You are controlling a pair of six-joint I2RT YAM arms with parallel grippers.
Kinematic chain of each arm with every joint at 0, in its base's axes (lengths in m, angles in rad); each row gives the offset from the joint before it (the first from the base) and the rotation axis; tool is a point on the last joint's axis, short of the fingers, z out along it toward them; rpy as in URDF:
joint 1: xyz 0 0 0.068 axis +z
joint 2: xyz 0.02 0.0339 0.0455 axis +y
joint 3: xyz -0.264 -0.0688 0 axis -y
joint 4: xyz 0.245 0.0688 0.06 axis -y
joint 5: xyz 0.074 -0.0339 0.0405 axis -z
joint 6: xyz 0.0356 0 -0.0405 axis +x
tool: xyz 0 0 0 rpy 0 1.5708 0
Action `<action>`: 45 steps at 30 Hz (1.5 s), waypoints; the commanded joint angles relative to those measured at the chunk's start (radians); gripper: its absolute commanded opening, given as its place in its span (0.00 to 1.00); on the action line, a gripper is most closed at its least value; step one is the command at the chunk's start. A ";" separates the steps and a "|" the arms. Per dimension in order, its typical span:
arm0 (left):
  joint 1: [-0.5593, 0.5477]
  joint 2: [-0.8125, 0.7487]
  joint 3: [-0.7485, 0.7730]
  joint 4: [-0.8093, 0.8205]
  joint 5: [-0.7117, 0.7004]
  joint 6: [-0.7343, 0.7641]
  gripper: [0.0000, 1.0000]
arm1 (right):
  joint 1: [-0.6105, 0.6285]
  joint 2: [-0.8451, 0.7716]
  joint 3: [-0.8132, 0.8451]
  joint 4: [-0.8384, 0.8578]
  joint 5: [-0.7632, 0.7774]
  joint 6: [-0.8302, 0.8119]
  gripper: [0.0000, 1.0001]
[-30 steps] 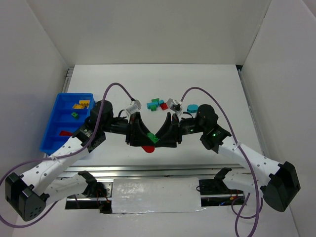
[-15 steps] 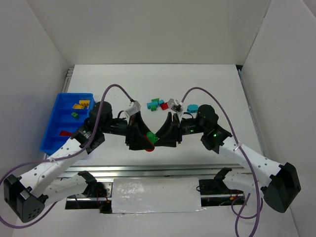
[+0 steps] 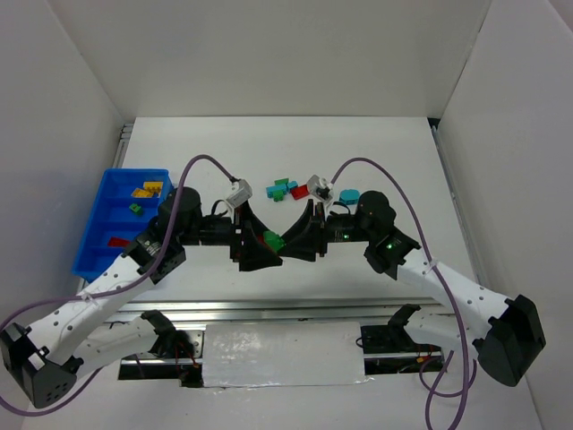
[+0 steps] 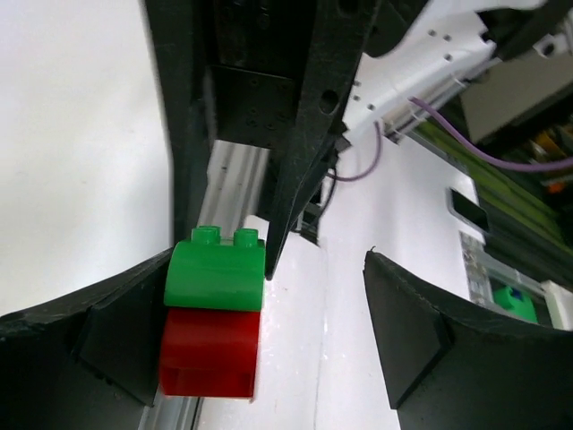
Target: Sort the legos into containers by color
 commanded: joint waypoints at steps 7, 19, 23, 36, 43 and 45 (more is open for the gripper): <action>0.021 -0.026 0.009 -0.002 -0.287 0.004 0.93 | 0.008 -0.057 -0.012 0.120 -0.061 0.028 0.00; 0.021 -0.010 -0.002 0.057 -0.282 -0.023 0.95 | 0.001 -0.009 -0.006 0.102 0.005 0.028 0.00; 0.021 -0.023 0.006 0.074 -0.289 -0.026 1.00 | 0.001 0.009 0.002 0.080 0.028 0.022 0.00; 0.025 -0.145 -0.038 0.107 -0.404 -0.020 1.00 | -0.087 -0.006 -0.023 0.125 0.073 0.116 0.00; 0.027 -0.144 -0.057 0.137 -0.327 -0.008 1.00 | -0.090 -0.058 -0.020 0.145 0.025 0.153 0.00; 0.026 -0.129 -0.061 0.145 -0.278 -0.007 1.00 | -0.091 -0.072 -0.021 0.163 0.016 0.168 0.00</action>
